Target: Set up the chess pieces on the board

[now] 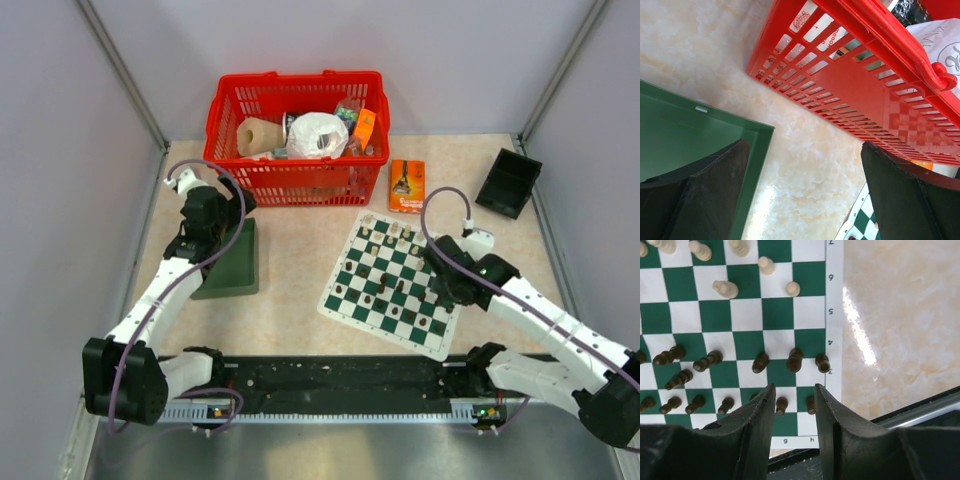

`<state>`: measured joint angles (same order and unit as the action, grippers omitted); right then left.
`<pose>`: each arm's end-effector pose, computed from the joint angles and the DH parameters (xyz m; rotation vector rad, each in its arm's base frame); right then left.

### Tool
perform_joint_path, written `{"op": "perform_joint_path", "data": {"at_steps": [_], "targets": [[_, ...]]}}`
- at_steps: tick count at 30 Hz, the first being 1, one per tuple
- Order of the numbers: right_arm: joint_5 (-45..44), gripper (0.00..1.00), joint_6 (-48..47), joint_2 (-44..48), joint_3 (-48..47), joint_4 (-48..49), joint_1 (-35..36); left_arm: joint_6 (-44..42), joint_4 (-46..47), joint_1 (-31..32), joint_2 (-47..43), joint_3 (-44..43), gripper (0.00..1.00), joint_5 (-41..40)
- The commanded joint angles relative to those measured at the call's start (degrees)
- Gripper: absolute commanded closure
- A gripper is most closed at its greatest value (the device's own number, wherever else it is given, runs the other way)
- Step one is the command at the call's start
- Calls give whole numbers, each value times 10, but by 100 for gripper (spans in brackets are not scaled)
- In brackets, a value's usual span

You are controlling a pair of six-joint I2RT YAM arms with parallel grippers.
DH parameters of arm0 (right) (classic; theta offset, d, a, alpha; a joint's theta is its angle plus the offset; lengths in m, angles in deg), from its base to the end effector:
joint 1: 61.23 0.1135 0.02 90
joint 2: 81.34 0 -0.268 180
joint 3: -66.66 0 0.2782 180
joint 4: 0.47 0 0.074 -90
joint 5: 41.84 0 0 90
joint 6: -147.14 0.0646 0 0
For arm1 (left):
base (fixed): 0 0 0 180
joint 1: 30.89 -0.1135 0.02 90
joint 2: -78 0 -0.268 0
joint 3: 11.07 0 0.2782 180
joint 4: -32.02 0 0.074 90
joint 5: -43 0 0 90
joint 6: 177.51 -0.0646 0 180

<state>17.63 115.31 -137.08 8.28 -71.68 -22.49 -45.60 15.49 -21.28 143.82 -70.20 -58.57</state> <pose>0.1722 0.0961 0.2271 0.5492 2.4429 -0.0985 0.3105 -0.0394 0.2714 -0.6789 1.8682 -0.3872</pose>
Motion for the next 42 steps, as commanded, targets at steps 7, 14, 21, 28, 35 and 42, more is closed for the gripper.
{"op": "perform_joint_path", "data": {"at_steps": [7, 14, 21, 28, 35, 42], "targets": [[66, 63, -39, 41, 29, 14, -125, -1, 20, -4, -10, -1, 1, 0], [93, 62, -40, 39, 42, 51, -158, -1, 21, -5, -9, 2, 1, 0], [122, 62, -44, 24, 88, 90, -190, -2, 21, -5, -9, 1, 1, 0], [135, 63, -49, 24, 103, 102, -212, -1, 22, -6, -4, 1, 1, 1], [151, 65, -58, 8, 120, 127, -227, 0, 27, -6, -2, -1, 1, 1], [158, 67, -59, 2, 139, 140, -231, 0, 28, -6, 1, -5, 1, 4]]}}
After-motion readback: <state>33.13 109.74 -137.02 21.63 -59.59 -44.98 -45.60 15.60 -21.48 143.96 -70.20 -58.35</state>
